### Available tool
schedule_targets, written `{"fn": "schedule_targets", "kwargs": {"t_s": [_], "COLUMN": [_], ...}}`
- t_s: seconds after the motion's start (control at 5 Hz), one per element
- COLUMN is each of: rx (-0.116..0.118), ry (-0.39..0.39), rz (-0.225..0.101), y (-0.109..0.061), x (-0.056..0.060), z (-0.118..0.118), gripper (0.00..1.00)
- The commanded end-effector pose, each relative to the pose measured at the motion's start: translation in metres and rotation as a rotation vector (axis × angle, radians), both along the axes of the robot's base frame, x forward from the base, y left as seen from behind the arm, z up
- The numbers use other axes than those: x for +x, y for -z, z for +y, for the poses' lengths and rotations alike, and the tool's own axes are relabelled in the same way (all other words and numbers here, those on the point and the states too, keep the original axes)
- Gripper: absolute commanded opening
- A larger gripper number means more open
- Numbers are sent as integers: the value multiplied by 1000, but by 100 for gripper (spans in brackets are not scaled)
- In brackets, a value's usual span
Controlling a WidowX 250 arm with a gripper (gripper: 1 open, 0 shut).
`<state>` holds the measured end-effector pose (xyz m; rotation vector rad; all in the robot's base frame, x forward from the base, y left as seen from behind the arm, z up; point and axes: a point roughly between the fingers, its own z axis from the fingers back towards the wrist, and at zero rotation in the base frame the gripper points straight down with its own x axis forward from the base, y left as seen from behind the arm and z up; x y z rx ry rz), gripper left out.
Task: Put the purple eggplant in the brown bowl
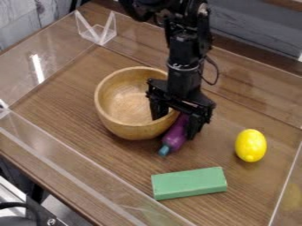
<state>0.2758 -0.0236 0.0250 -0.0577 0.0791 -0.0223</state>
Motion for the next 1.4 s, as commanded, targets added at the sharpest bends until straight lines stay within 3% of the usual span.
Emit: {"fn": "schedule_targets", "kwargs": {"t_s": [0.0, 1.2], "rx": [-6, -21], "ry": [9, 5], "rz": [-9, 29], "y": [9, 21], "x": [3, -2], "z": [-2, -13], "gripper": [100, 100]}}
